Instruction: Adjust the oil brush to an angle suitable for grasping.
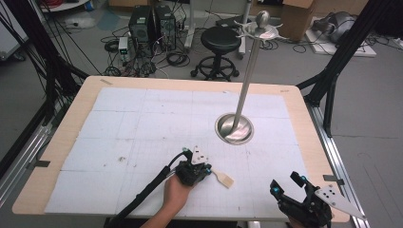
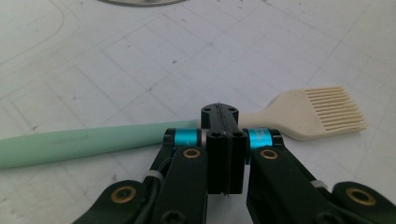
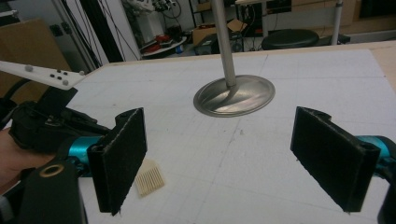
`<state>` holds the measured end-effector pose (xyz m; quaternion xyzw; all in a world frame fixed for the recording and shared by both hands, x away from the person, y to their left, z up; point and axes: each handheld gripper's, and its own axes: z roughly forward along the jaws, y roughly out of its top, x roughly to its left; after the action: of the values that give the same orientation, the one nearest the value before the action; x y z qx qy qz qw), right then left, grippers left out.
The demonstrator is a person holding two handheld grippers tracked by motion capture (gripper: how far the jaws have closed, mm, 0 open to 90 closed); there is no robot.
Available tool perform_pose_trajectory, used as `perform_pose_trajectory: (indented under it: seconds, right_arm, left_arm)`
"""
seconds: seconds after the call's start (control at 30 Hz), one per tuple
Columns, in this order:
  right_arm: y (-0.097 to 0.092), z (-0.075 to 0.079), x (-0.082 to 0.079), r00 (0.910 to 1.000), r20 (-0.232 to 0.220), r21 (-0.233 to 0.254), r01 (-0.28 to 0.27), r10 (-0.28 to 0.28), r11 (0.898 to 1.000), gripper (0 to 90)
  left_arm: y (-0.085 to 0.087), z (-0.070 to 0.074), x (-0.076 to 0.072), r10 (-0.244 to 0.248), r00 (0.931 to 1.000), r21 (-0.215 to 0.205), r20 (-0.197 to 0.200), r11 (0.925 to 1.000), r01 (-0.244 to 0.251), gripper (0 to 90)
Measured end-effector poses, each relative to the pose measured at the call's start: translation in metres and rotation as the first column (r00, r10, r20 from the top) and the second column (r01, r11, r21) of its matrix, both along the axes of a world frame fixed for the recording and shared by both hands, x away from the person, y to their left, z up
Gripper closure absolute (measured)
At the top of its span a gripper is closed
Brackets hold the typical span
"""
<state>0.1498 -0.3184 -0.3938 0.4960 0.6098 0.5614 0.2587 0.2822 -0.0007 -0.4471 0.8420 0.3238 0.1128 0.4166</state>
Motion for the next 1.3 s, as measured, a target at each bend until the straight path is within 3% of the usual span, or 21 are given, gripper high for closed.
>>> perform_pose_trajectory:
  seconds: [0.13, 0.2, 0.33, 0.4, 0.47, 0.5, 0.53, 0.6, 0.7, 0.73, 0.77, 0.83, 0.87, 0.9, 0.93, 1.07, 1.1, 1.2, 1.23, 1.27, 1.3]
  right_arm:
    - [0.001, 0.000, 0.001, 1.0000, 0.000, -0.001, 0.000, 0.000, 1.000, 17.3]
    - [0.001, 0.001, -0.001, 1.0000, -0.001, -0.003, 0.005, -0.005, 1.000, 17.3]
    - [0.001, 0.000, -0.001, 1.0000, 0.000, -0.003, 0.004, -0.004, 1.000, 17.3]
    - [0.001, 0.001, -0.002, 1.0000, 0.001, -0.005, 0.006, -0.006, 1.000, 17.3]
    - [0.001, 0.001, -0.002, 1.0000, 0.001, -0.004, 0.007, -0.007, 1.000, 17.3]
    - [0.001, 0.001, -0.002, 1.0000, 0.003, -0.006, 0.006, -0.006, 1.000, 17.3]
    - [0.001, 0.001, -0.002, 1.0000, 0.003, -0.006, 0.006, -0.006, 1.000, 17.3]
    - [0.002, 0.000, 0.000, 0.9998, 0.006, -0.025, 0.020, -0.020, 0.999, 17.3]
    - [0.004, 0.000, 0.000, 0.9998, -0.004, -0.035, 0.020, -0.020, 0.999, 17.3]
    - [0.004, 0.000, 0.000, 0.9998, -0.002, -0.039, 0.017, -0.017, 0.999, 17.3]
    - [0.004, 0.000, 0.001, 0.9998, -0.003, -0.038, 0.022, -0.022, 0.999, 17.3]
    - [0.005, -0.001, 0.001, 0.9996, -0.004, -0.044, 0.028, -0.028, 0.999, 17.2]
    - [0.006, -0.001, 0.001, 0.9995, -0.002, -0.047, 0.030, -0.030, 0.998, 17.2]
    - [0.008, -0.001, 0.001, 0.9994, -0.003, -0.049, 0.035, -0.035, 0.998, 17.1]
    - [0.009, 0.000, 0.001, 0.9993, 0.003, -0.060, 0.038, -0.038, 0.997, 17.1]
    - [0.017, 0.000, 0.002, 0.9994, 0.005, -0.129, 0.035, -0.035, 0.991, 17.1]
    - [0.019, 0.000, 0.002, 0.9994, 0.001, -0.145, 0.034, -0.034, 0.989, 17.1]
    - [0.022, 0.000, 0.003, 0.9996, 0.005, -0.172, 0.027, -0.027, 0.985, 17.1]
    - [0.024, 0.001, 0.004, 0.9999, 0.010, -0.210, 0.014, -0.012, 0.978, 17.1]
    - [0.024, 0.001, 0.004, 0.9999, 0.010, -0.210, 0.014, -0.012, 0.978, 17.1]
    - [0.026, 0.000, 0.006, 0.9999, 0.005, -0.244, -0.010, 0.012, 0.970, 16.8]
  left_arm:
    - [-0.007, 0.000, 0.005, 0.001, 1.0000, -0.003, -0.005, 1.0000, -0.001, 89.5]
    - [-0.008, 0.001, 0.006, 0.004, 0.9998, -0.043, -0.018, 0.9991, -0.004, 89.5]
    - [-0.002, 0.011, 0.003, -0.005, 0.9998, -0.079, 0.021, 0.9969, 0.007, 83.9]
    - [0.015, 0.022, 0.000, 0.008, 0.9985, -0.130, 0.054, 0.9915, -0.001, 78.8]
    - [0.022, 0.024, -0.001, 0.017, 0.9975, -0.144, 0.068, 0.9895, -0.007, 73.6]
    - [0.038, 0.028, -0.003, 0.041, 0.9953, -0.177, 0.088, 0.9840, -0.025, 69.8]
    - [0.038, 0.028, -0.003, 0.041, 0.9953, -0.177, 0.088, 0.9840, -0.025, 67.2]
    - [0.061, 0.031, -0.004, 0.065, 0.9921, -0.213, 0.107, 0.9763, -0.041, 59.8]
    - [0.086, 0.035, -0.008, 0.088, 0.9867, -0.273, 0.137, 0.9607, -0.047, 53.1]
    - [0.086, 0.035, -0.008, 0.088, 0.9867, -0.273, 0.137, 0.9607, -0.047, 51.3]
    - [0.104, 0.037, -0.011, 0.097, 0.9825, -0.300, 0.159, 0.9529, -0.046, 48.8]
    - [0.124, 0.038, -0.015, 0.118, 0.9777, -0.331, 0.174, 0.9421, -0.055, 40.2]
    - [0.124, 0.038, -0.015, 0.118, 0.9777, -0.331, 0.174, 0.9421, -0.055, 37.5]
    - [0.142, 0.039, -0.019, 0.134, 0.9735, -0.360, 0.185, 0.9312, -0.060, 35.0]
    - [0.152, 0.040, -0.022, 0.146, 0.9712, -0.363, 0.188, 0.9291, -0.069, 30.9]
    - [0.190, 0.041, -0.031, 0.166, 0.9665, -0.409, 0.196, 0.9095, -0.073, 20.5]
    - [0.198, 0.040, -0.035, 0.175, 0.9650, -0.412, 0.195, 0.9075, -0.082, 20.6]
    - [0.214, 0.040, -0.041, 0.181, 0.9617, -0.398, 0.206, 0.9132, -0.086, 20.5]
    - [0.228, 0.041, -0.046, 0.193, 0.9549, -0.390, 0.226, 0.9162, -0.093, 20.6]
    - [0.228, 0.041, -0.046, 0.193, 0.9549, -0.390, 0.226, 0.9162, -0.093, 20.5]
    - [0.239, 0.042, -0.050, 0.209, 0.9501, -0.401, 0.231, 0.9102, -0.103, 20.5]
